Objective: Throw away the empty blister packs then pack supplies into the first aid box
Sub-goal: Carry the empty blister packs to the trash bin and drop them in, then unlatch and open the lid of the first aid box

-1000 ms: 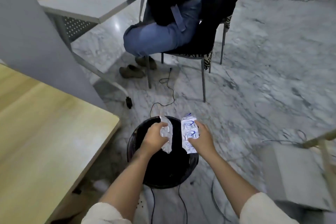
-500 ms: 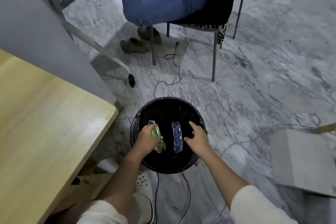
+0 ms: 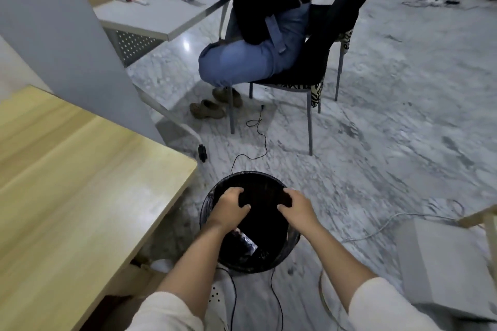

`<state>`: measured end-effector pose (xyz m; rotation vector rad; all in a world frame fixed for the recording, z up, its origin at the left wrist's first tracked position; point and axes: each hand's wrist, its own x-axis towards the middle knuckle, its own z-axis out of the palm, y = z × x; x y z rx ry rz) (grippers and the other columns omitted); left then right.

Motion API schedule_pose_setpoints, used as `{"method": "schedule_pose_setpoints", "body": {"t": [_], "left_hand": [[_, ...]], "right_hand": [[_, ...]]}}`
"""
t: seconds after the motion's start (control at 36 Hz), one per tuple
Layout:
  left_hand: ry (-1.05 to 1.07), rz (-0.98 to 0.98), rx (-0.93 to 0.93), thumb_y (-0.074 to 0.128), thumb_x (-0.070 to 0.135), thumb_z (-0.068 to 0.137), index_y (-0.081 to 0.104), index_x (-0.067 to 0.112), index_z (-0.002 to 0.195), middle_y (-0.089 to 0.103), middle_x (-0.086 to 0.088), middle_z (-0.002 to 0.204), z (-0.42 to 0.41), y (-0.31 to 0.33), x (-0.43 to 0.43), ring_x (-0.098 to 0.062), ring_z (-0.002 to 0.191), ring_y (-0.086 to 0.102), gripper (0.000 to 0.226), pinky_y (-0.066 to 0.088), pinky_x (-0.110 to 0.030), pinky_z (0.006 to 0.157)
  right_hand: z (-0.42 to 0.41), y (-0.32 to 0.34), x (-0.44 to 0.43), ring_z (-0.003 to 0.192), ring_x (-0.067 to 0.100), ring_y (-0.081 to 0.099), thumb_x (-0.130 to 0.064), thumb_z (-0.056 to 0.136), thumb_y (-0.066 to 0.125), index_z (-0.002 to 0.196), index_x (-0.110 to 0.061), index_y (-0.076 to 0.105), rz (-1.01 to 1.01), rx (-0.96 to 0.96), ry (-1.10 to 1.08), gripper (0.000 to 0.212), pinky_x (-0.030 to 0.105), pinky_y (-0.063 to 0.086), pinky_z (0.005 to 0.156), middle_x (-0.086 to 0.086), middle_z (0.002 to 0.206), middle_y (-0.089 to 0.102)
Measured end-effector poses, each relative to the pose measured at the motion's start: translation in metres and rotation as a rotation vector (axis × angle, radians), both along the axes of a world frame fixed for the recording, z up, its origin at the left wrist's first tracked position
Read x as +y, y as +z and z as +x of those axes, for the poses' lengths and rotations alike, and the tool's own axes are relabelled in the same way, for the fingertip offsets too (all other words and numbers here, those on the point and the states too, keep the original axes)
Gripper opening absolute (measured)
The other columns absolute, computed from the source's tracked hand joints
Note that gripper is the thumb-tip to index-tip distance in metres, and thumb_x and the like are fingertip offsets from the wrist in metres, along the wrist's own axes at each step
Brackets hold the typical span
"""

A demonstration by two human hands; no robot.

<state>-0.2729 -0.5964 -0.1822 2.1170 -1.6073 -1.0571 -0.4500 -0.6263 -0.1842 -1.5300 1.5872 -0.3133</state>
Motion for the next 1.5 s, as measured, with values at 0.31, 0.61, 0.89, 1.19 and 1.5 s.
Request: {"method": "schedule_pose_setpoints", "body": {"t": [0.31,0.61,0.89,1.19,1.5], "left_hand": [[-0.066,-0.169,-0.039,0.055,0.025,0.098,0.031,0.008,0.151,0.032,-0.012,0.157,-0.021,0.139,0.015,-0.026,0.142,0.036,0.060,0.033,-0.033,0.110],[0.108,-0.472,-0.195,0.058,0.017,0.095,0.048,0.004,0.138,0.051,-0.015,0.140,0.044,0.252,0.107,-0.031,0.129,0.049,0.046,0.041,-0.035,0.102],[0.465,-0.478,-0.355,0.061,0.026,0.094,0.042,0.007,0.145,0.043,-0.013,0.152,0.184,0.273,0.250,-0.025,0.141,0.039,0.058,0.031,-0.031,0.112],[0.875,-0.508,-0.516,0.060,0.023,0.095,0.042,0.004,0.144,0.040,-0.011,0.151,0.302,0.281,0.451,-0.024,0.144,0.032,0.056,0.021,-0.027,0.114],[1.105,-0.402,-0.610,0.073,0.046,0.082,0.020,0.012,0.156,0.012,-0.002,0.166,0.361,0.259,0.588,-0.018,0.154,-0.001,0.097,0.006,-0.033,0.122]], "right_hand": [[-0.007,0.136,0.003,0.126,0.028,0.047,-0.014,0.090,0.056,0.140,-0.007,0.038,-0.243,-0.001,0.031,0.054,0.034,0.041,0.098,0.011,0.146,0.042],[0.067,0.239,0.055,0.125,0.028,0.049,-0.015,0.086,0.061,0.133,-0.006,0.047,-0.561,-0.137,0.217,0.050,0.037,0.039,0.102,0.012,0.136,0.053],[0.224,0.269,0.160,0.120,0.025,0.053,-0.014,0.084,0.061,0.128,-0.009,0.052,-0.665,-0.307,0.622,0.045,0.039,0.043,0.102,0.011,0.130,0.058],[0.388,0.272,0.286,0.113,0.022,0.057,-0.005,0.082,0.061,0.122,-0.008,0.058,-0.707,-0.478,1.028,0.040,0.015,0.033,0.081,0.010,0.123,0.062],[0.488,0.256,0.381,0.134,0.018,0.037,-0.029,0.087,0.058,0.140,-0.018,0.038,-1.050,-0.502,1.449,0.057,0.032,0.035,0.109,0.002,0.146,0.039]]}}
